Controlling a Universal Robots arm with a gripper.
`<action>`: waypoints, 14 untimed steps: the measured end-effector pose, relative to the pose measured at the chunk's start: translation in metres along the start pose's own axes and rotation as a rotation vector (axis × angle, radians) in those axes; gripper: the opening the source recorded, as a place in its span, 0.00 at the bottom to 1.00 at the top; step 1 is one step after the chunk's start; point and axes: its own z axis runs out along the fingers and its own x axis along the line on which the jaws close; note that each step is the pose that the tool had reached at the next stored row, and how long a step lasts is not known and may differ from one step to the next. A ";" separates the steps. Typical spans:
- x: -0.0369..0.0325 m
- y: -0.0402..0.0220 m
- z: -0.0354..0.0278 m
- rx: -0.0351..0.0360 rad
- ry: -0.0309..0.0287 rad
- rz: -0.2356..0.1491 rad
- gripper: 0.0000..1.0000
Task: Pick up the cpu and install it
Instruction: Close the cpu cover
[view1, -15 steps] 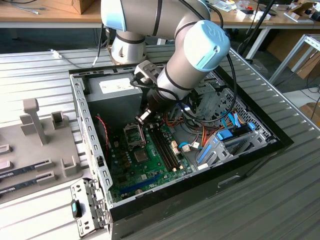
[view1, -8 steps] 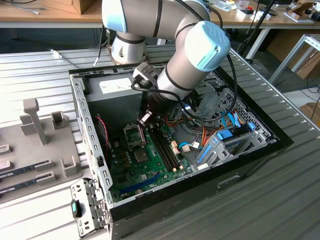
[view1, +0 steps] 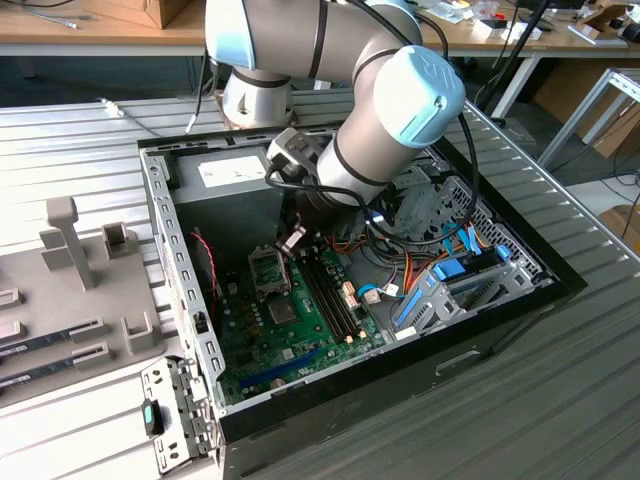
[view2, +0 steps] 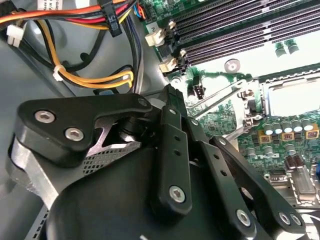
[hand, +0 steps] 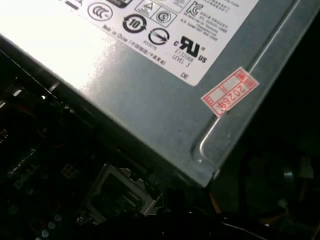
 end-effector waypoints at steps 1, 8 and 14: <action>0.0004 -0.0003 -0.0003 0.0003 0.0012 -0.002 0.11; 0.0009 -0.0003 -0.0032 0.0003 0.0038 -0.011 0.11; 0.0013 0.0024 -0.0118 -0.0002 0.0057 -0.019 0.11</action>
